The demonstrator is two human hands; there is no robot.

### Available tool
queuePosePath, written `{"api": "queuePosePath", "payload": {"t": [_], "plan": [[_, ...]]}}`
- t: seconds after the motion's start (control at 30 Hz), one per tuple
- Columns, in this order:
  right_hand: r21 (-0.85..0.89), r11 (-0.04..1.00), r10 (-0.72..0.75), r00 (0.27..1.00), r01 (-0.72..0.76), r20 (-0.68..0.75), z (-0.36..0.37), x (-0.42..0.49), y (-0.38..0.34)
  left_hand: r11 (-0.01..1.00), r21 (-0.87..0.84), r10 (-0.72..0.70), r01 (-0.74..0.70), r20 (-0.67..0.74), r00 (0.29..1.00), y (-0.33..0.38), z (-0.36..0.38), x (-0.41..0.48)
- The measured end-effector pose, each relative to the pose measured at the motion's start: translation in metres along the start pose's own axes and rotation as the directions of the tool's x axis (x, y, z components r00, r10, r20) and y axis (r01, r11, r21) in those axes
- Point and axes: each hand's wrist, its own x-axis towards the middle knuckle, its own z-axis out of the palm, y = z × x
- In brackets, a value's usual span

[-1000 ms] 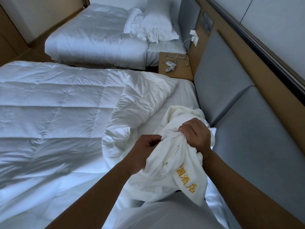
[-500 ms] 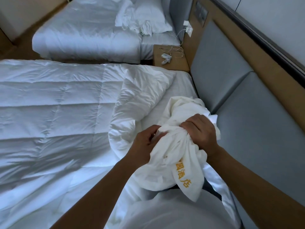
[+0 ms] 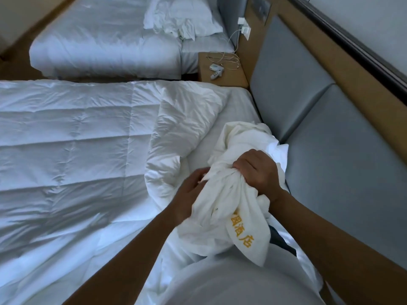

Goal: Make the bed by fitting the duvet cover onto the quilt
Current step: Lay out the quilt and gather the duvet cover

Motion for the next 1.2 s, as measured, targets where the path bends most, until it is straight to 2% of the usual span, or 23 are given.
{"api": "queuePosePath", "payload": {"t": [0.07, 0.13, 0.17, 0.23, 0.27, 0.3, 0.37, 0.4, 0.47, 0.57, 0.77, 0.87, 1.0, 1.1, 1.2], "plan": [[-0.011, 0.999, -0.048, 0.998, 0.049, 0.041, -0.005, -0.004, 0.007, 0.999, -0.004, 0.048, -0.048, -0.09, 0.995, 0.008, -0.015, 0.008], [-0.033, 0.995, -0.086, 0.991, 0.09, 0.098, -0.013, -0.012, 0.019, 0.996, 0.038, 0.087, -0.079, -0.326, 0.941, -0.001, -0.032, 0.012], [-0.043, 0.993, -0.103, 0.986, 0.109, 0.131, -0.02, -0.017, 0.027, 0.996, 0.077, 0.067, -0.034, -0.47, 0.88, -0.011, -0.041, 0.012], [-0.046, 0.988, -0.134, 0.97, 0.146, 0.203, -0.038, -0.029, 0.048, 0.971, 0.087, -0.111, 0.221, -0.655, 0.747, -0.046, -0.056, 0.011], [-0.045, 0.986, -0.144, 0.959, 0.16, 0.245, -0.048, -0.035, 0.059, 0.931, 0.038, -0.256, 0.364, -0.645, 0.72, -0.069, -0.059, 0.007], [-0.044, 0.984, -0.152, 0.944, 0.172, 0.292, -0.06, -0.04, 0.07, 0.869, -0.039, -0.425, 0.494, -0.57, 0.703, -0.093, -0.058, 0.002], [-0.037, 0.978, -0.173, 0.897, 0.206, 0.407, -0.08, -0.05, 0.089, 0.697, -0.159, -0.704, 0.7, -0.335, 0.626, -0.137, -0.046, -0.015], [-0.026, 0.974, -0.185, 0.865, 0.223, 0.467, -0.089, -0.056, 0.096, 0.616, -0.16, -0.781, 0.771, -0.251, 0.572, -0.153, -0.037, -0.024], [0.024, 0.965, -0.23, 0.797, 0.262, 0.558, -0.097, -0.068, 0.102, 0.51, -0.098, -0.857, 0.854, -0.142, 0.496, -0.179, -0.017, -0.036], [0.09, 0.934, -0.325, 0.719, 0.346, 0.615, -0.097, -0.085, 0.101, 0.414, -0.019, -0.91, 0.91, -0.032, 0.414, -0.2, 0.02, -0.042], [0.13, 0.913, -0.376, 0.678, 0.386, 0.631, -0.073, -0.121, 0.089, 0.276, -0.102, -0.959, 0.956, -0.091, 0.267, -0.238, 0.084, -0.037], [0.151, 0.917, -0.376, 0.67, 0.37, 0.64, -0.064, -0.142, 0.087, 0.312, -0.185, -0.945, 0.932, -0.165, 0.283, -0.266, 0.092, -0.037], [0.234, 0.902, -0.426, 0.672, 0.361, 0.605, -0.053, -0.169, 0.088, 0.447, -0.337, -0.868, 0.829, -0.389, 0.309, -0.279, 0.091, -0.037], [0.298, 0.877, -0.48, 0.663, 0.376, 0.575, -0.046, -0.184, 0.094, 0.597, -0.302, -0.747, 0.743, -0.546, 0.379, -0.264, 0.088, -0.042], [0.337, 0.863, -0.505, 0.674, 0.378, 0.539, -0.044, -0.194, 0.101, 0.719, -0.256, -0.569, 0.646, -0.751, 0.335, -0.222, 0.057, -0.056]]}}
